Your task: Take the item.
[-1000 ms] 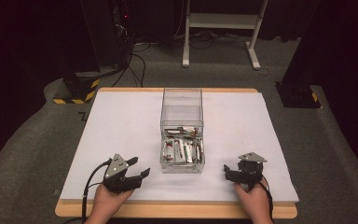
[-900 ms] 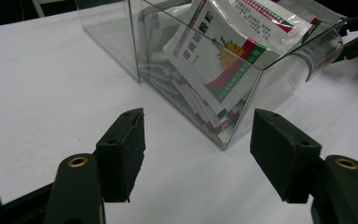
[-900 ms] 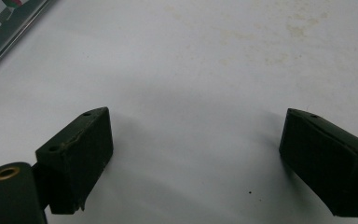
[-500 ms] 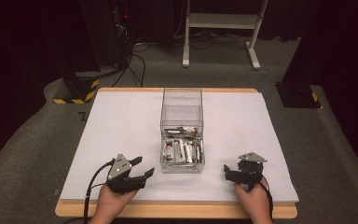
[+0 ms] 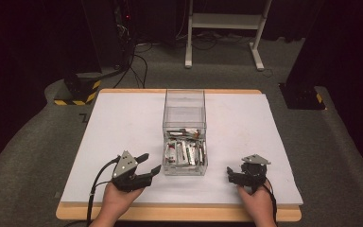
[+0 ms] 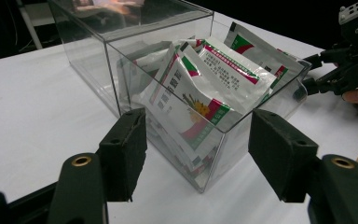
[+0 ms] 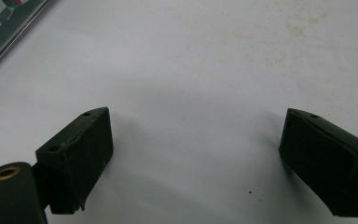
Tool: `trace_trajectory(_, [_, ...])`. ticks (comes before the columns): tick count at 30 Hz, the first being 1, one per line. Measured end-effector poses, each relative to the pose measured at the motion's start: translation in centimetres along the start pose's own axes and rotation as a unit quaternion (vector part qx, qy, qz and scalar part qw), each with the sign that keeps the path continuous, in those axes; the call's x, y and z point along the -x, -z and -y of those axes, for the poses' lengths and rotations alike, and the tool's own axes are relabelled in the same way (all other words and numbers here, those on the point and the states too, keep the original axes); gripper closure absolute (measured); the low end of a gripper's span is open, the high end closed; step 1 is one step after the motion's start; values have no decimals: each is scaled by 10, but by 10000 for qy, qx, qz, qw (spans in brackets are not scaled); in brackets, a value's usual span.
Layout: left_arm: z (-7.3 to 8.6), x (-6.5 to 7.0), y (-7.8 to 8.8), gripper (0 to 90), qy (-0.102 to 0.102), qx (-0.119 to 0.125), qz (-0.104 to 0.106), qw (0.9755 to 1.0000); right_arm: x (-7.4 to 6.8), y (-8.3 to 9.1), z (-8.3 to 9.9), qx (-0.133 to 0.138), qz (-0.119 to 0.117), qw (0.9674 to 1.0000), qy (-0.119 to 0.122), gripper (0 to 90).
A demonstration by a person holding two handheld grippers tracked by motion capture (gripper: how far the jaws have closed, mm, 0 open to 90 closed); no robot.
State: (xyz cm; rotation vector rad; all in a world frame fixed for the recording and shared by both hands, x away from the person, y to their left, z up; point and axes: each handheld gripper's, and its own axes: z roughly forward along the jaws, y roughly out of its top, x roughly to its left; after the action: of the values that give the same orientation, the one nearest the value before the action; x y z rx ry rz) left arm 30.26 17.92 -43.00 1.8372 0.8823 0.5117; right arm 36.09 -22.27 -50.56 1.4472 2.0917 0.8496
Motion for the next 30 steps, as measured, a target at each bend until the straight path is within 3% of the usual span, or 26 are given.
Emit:
trace_trajectory(4, [-3, 1, -1, 379, 31, -3, 42, 10000, 0, 0, 0, -1, 3, 10000, -2, 97])
trace_trajectory(14, [-21, 11, -12, 389, -174, -135, 84, 9997, 0, 0, 0, 3, -2, 10000, -2, 97])
trace_trajectory(26, [-32, 15, -27, 428, -171, -249, 44, 9995, 0, 0, 0, 3, -8, 10000, -2, 97])
trace_trajectory(30, [-33, 10, -37, 461, -103, -338, -46, 9994, 0, 0, 0, 2, -8, 10000, -3, 97])
